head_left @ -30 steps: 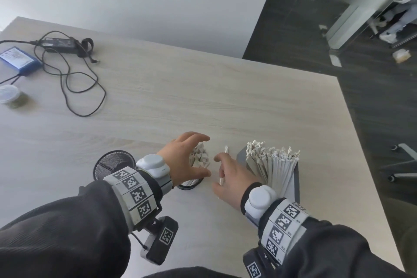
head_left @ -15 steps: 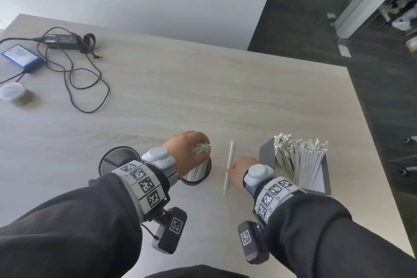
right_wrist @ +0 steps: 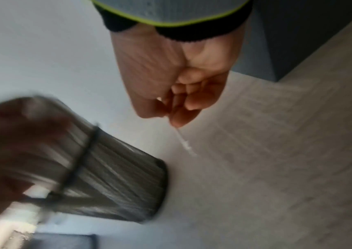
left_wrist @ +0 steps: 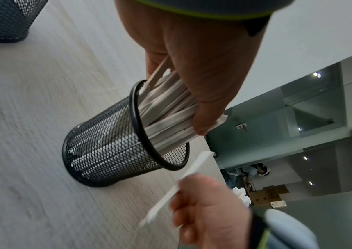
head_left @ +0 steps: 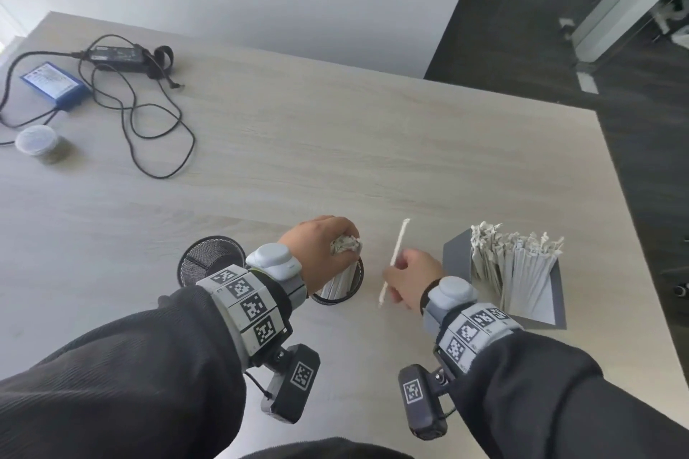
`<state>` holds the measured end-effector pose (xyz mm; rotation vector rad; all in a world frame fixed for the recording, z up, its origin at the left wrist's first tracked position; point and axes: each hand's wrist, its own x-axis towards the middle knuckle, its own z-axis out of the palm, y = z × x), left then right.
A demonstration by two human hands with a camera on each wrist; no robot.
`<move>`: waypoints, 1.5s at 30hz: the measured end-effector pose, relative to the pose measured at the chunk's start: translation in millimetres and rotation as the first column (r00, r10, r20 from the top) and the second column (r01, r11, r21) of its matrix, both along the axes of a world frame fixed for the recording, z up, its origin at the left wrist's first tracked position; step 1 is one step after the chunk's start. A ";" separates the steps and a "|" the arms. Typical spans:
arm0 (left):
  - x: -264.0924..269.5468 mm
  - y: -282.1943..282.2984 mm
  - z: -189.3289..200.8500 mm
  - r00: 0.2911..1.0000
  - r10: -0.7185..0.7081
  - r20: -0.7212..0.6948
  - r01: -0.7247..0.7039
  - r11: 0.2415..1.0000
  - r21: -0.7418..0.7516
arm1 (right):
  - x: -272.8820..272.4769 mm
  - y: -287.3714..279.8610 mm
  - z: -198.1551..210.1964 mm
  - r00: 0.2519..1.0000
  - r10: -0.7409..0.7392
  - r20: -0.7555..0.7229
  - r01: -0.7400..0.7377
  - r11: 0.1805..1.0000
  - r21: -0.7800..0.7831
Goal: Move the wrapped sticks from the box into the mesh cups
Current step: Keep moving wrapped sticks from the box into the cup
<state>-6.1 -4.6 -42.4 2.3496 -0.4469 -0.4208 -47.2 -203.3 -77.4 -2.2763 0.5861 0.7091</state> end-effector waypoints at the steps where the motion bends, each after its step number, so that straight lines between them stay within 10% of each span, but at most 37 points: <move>1: 0.0 0.2 0.0 1.000 -0.001 -0.001 0.001 1.000 0.003 | -2.7 -0.4 7.3 0.993 -0.086 0.079 0.078 0.992 0.096; 7: -0.4 -1.5 1.1 1.000 0.012 -0.004 -0.012 1.000 0.011 | -8.8 3.1 56.5 0.943 -0.209 0.257 0.045 0.850 0.525; 13: -1.2 0.7 2.9 0.997 0.042 -0.068 -0.047 0.996 -0.070 | -14.4 22.3 53.3 0.911 0.254 0.324 -0.316 0.936 0.156; 20: -7.8 25.0 13.2 0.947 0.149 -0.285 -0.233 0.929 -0.289 | -9.5 51.3 68.4 0.745 0.625 0.234 -0.595 0.781 -0.193; 32: -28.1 42.5 -3.2 0.934 0.091 -0.346 -0.149 0.978 -0.145 | -16.2 20.6 61.4 0.900 0.094 0.426 -0.254 0.907 0.337; 45: -14.9 -25.8 -24.1 0.954 0.188 -0.235 -0.187 0.982 0.027 | -64.0 -81.1 60.6 0.841 -0.146 0.521 0.088 0.987 0.135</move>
